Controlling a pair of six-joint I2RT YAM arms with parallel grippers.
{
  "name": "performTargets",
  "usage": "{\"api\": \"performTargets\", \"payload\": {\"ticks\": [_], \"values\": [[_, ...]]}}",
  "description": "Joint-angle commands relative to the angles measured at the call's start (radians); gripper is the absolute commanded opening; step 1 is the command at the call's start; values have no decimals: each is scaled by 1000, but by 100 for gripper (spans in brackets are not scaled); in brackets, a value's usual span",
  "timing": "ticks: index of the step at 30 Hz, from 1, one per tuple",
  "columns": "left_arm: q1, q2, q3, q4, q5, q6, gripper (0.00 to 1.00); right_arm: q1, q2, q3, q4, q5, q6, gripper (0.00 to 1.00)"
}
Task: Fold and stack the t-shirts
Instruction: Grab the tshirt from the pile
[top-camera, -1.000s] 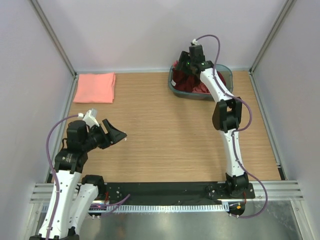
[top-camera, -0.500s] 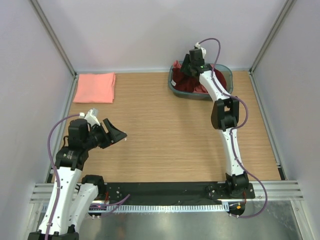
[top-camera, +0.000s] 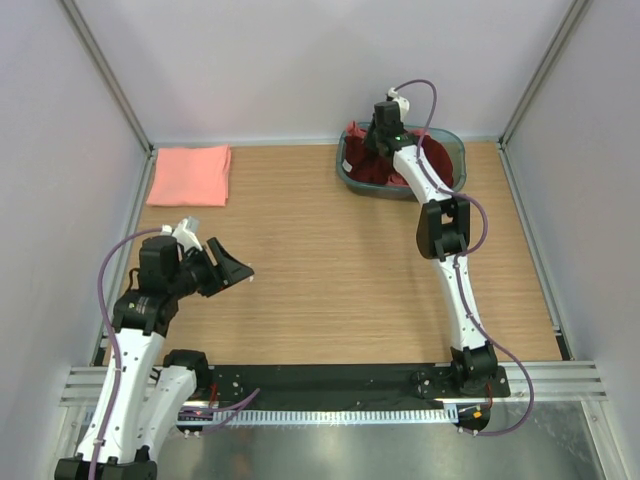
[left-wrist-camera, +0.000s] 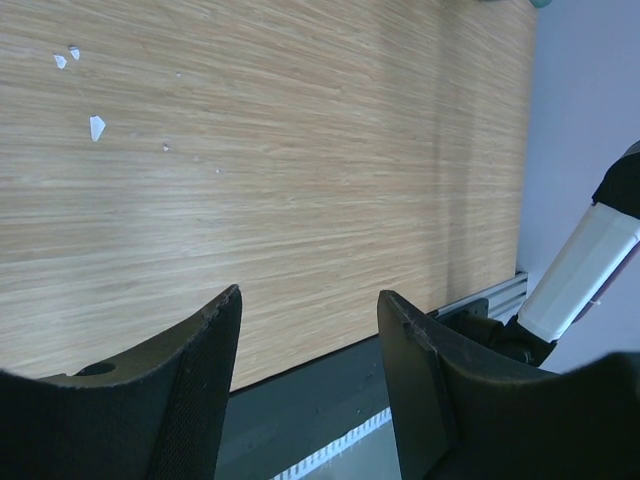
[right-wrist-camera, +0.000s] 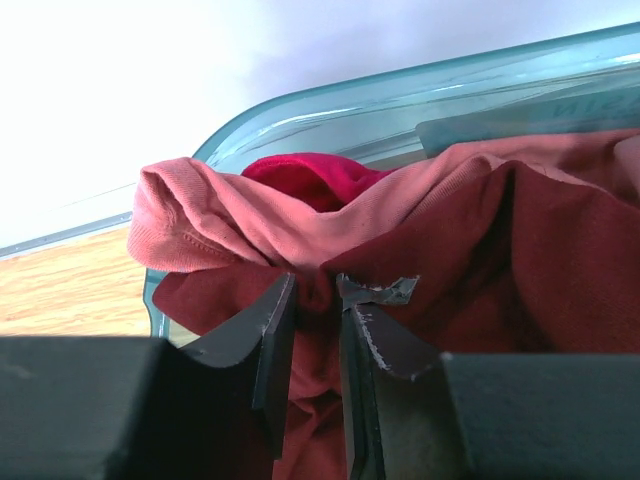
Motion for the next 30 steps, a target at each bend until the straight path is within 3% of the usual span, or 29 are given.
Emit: {"api": "performTargets", "payload": {"ticks": [1,2,3,5,10,13,20,30], "values": [[1,6,29,12,31,7,58,12,-13,49,42,30,-19,29],[-1,6,27,12,35,5,57,12,-12,50,42,32,-20,26],[1,6,27,10,38,4,57,10,-10,66,30,35,-23,9],[-1,8,29,12,49,-3,55,10,-16,83,13,45,-23,1],[1,12,33,21,54,-16,54,12,-116,92,18,62,-22,1],[1,14,44,41,54,-27,59,9,-225,107,44,90,-28,1],[-1,2,82,41,54,-39,64,9,-461,172,206,130,-54,1],[-1,-71,84,28,77,-104,69,-16,-515,228,324,184,-89,1]]}}
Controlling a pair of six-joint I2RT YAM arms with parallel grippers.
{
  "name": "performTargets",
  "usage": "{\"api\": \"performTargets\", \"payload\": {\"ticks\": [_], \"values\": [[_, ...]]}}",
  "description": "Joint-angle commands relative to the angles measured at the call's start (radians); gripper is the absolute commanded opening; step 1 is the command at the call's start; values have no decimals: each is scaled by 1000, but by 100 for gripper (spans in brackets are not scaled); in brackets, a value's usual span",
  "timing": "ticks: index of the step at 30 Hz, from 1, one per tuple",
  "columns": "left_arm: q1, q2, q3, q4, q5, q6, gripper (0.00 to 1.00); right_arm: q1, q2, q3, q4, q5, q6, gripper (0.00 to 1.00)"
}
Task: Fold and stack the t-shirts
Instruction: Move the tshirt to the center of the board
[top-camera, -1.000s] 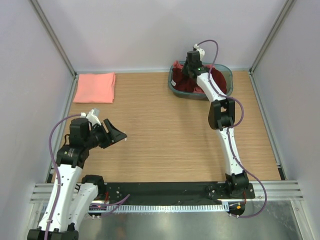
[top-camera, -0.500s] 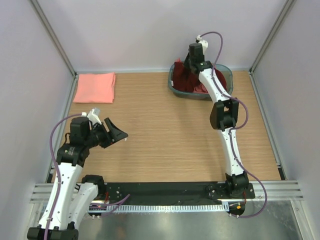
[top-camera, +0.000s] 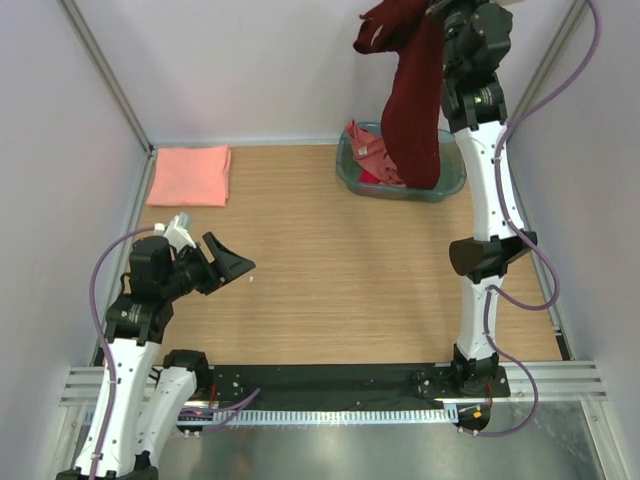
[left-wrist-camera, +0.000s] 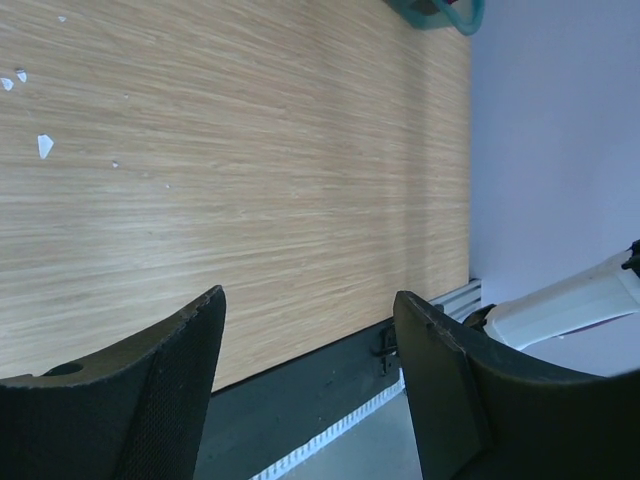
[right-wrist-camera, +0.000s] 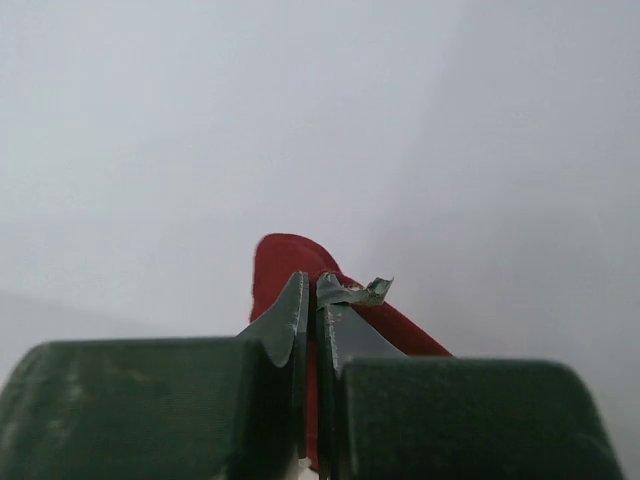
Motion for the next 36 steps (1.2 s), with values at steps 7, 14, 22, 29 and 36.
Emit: {"api": "performTargets", "payload": {"ticks": [7,14,22,29,36], "values": [[-1,-90,21,29,43,-88,75,3,-155,8,158,30,-10,1],[1,-110,18,83,44,-140,80,5,-354,-39,178,13,20,1],[-1,-72,113,46,-11,-93,83,110,-478,-203,-60,-157,157,1],[-1,-50,169,-59,-117,-60,85,269,-739,-865,-214,-364,254,16],[1,5,156,-104,-125,-59,84,303,-756,-1396,-690,-470,219,62]]}}
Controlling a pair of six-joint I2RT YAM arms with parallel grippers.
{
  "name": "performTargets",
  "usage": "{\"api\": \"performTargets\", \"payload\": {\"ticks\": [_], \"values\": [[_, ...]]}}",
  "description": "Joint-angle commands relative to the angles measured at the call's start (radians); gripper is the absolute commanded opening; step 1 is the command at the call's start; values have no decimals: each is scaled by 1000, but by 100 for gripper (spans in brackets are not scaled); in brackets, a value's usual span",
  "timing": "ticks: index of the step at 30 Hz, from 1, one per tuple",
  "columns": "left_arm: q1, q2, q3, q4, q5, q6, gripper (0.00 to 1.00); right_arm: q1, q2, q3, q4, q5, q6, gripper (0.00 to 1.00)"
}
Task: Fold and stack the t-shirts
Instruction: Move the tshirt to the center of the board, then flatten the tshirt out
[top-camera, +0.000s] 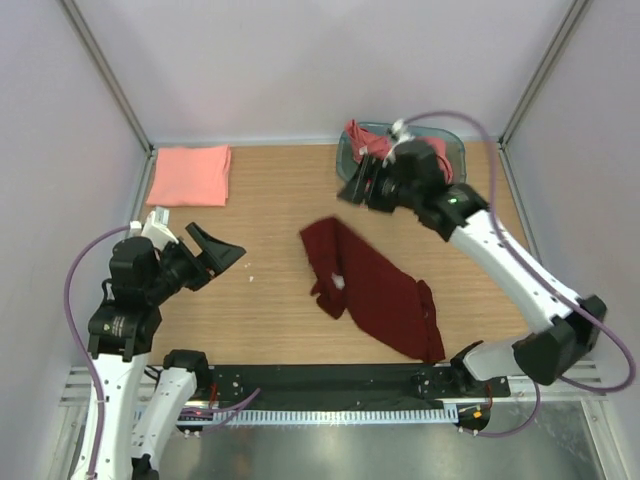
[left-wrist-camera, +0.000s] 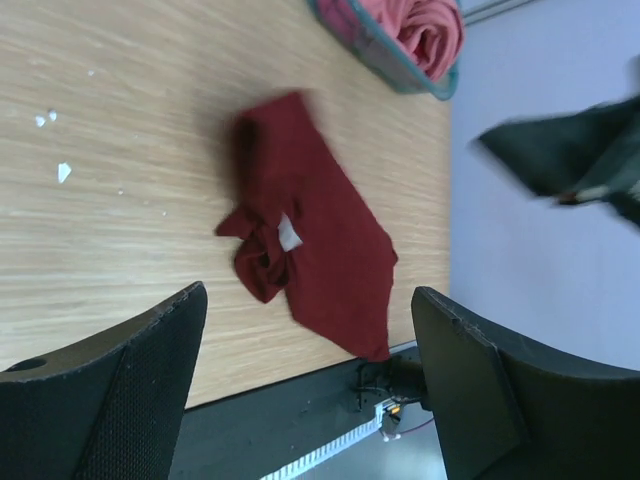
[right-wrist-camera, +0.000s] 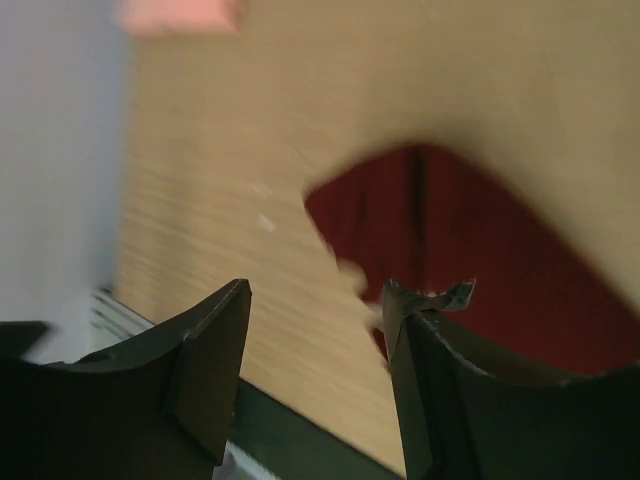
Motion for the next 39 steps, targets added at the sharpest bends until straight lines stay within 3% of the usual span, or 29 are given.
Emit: {"api": "performTargets", "payload": {"ticks": [1,7,14,20,24,31,35,38,39], "values": [[1,56,11,-43,-6,30,84,2,33,-186,-401,-59,-49,63],[-1,104,-38,2,42,-28,77,79,-34,-339,-268,-157,-141,59],[-2,129,-86,-13,63,-56,67,299,168,-274,-225,-177,-126,59],[-1,149,-55,-31,66,-41,67,448,346,-243,-222,-51,-127,62],[-1,149,-63,-60,50,-28,67,456,378,-268,-207,12,-117,66],[-24,159,-63,-103,40,-8,66,458,470,-230,-194,165,-75,63],[-25,159,-55,-114,40,-2,65,456,527,-216,-184,168,-63,53],[-27,158,-45,-132,37,7,65,458,515,-207,-190,207,-60,25],[-25,158,-42,-139,37,13,65,456,506,-198,-202,223,-61,9]]}}
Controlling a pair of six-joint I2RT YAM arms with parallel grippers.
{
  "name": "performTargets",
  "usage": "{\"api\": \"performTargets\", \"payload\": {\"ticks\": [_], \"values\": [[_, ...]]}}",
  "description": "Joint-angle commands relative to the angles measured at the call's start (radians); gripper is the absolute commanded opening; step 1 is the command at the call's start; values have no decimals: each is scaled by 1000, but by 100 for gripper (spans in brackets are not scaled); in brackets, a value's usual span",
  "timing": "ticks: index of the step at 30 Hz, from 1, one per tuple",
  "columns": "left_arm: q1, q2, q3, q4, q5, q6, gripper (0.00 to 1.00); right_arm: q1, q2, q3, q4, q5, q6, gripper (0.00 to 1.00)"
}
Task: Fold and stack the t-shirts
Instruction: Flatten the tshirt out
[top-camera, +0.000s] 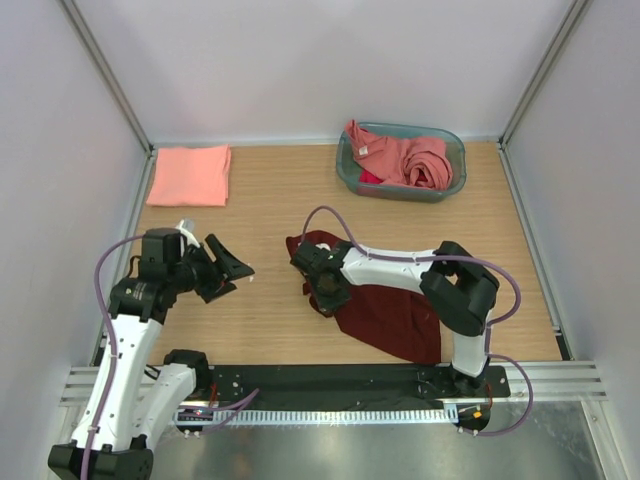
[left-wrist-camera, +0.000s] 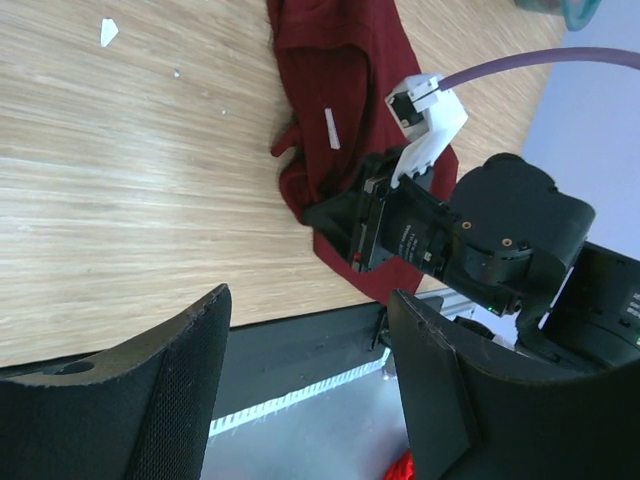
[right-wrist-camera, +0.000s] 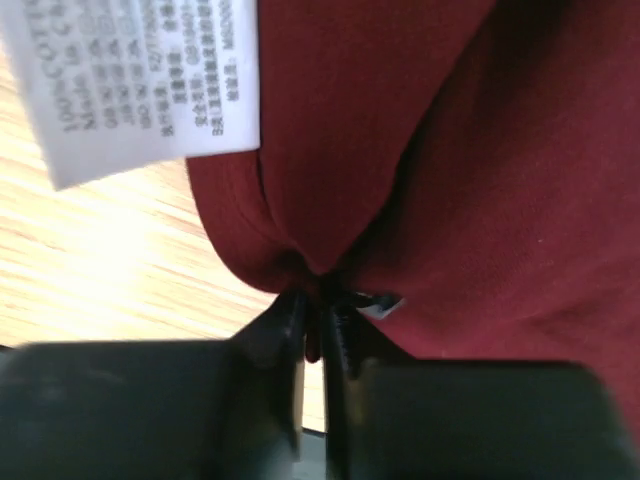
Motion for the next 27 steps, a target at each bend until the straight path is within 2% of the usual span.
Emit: {"api": "performTargets", "payload": {"ticks": [1,2,6,9,13,16,17,18,20,21,23,24,27], "values": [[-5,-3,51,-41,5,41,65,3,-55,84,-36,78,17,4],[-6,-3,58,-45,2,45,65,2,-72,107,-61,83,13,1],[-5,-4,71,-59,-3,51,65,2,-188,244,-173,117,-20,1],[-5,-1,81,-59,-4,53,65,-12,-262,422,-314,198,-58,1],[-5,-1,81,-36,11,51,66,-73,-369,691,-313,183,-109,1],[-3,-9,95,-13,18,44,67,-124,-414,788,-160,65,-124,1],[-5,-18,100,-5,19,41,67,-136,-409,805,-111,-45,-115,1],[-5,-24,109,-2,15,39,67,-142,-374,847,-8,-119,-83,1],[-5,-42,141,-1,-11,41,69,-142,-315,904,93,-242,-25,1],[-5,-52,150,-2,-18,42,69,-141,-257,927,226,-344,87,1],[-3,-70,169,-2,-56,48,69,-129,-207,974,378,-417,208,1],[-3,-91,172,-8,-69,47,70,-121,-174,994,510,-467,256,1],[-5,-144,181,-15,-110,31,70,-92,-25,1218,568,-512,365,1]]}}
